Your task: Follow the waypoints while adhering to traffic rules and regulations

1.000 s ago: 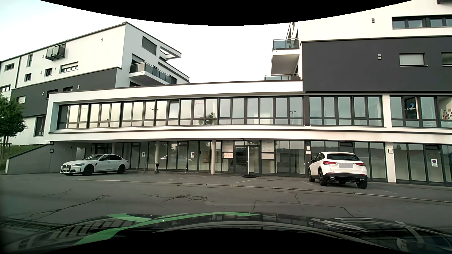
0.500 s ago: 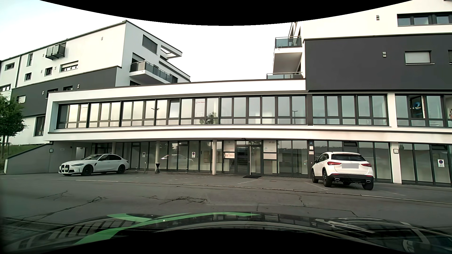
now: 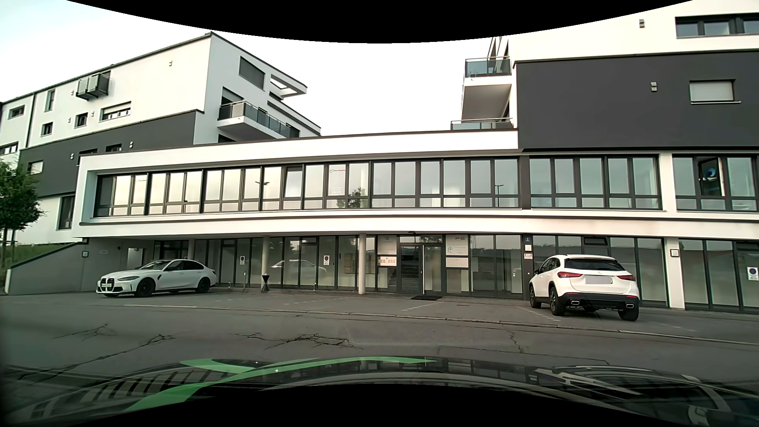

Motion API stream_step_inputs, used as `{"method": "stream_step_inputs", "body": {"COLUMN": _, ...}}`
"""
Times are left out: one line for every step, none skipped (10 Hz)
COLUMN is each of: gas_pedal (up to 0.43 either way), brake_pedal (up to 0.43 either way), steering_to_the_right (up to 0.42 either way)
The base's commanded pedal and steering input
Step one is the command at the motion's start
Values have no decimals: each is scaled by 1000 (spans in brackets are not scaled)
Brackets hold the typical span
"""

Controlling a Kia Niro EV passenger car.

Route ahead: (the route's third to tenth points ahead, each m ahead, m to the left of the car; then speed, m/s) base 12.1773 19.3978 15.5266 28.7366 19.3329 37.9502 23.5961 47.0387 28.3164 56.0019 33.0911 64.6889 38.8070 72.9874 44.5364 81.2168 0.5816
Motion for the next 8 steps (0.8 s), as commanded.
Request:
{"method": "stream_step_inputs", "body": {"gas_pedal": 67, "brake_pedal": 0, "steering_to_the_right": -131}}
{"method": "stream_step_inputs", "body": {"gas_pedal": 67, "brake_pedal": 0, "steering_to_the_right": -138}}
{"method": "stream_step_inputs", "body": {"gas_pedal": 67, "brake_pedal": 0, "steering_to_the_right": -144}}
{"method": "stream_step_inputs", "body": {"gas_pedal": 67, "brake_pedal": 0, "steering_to_the_right": -156}}
{"method": "stream_step_inputs", "body": {"gas_pedal": 67, "brake_pedal": 0, "steering_to_the_right": -166}}
{"method": "stream_step_inputs", "body": {"gas_pedal": 67, "brake_pedal": 0, "steering_to_the_right": -175}}
{"method": "stream_step_inputs", "body": {"gas_pedal": 67, "brake_pedal": 0, "steering_to_the_right": -189}}
{"method": "stream_step_inputs", "body": {"gas_pedal": 67, "brake_pedal": 0, "steering_to_the_right": -204}}
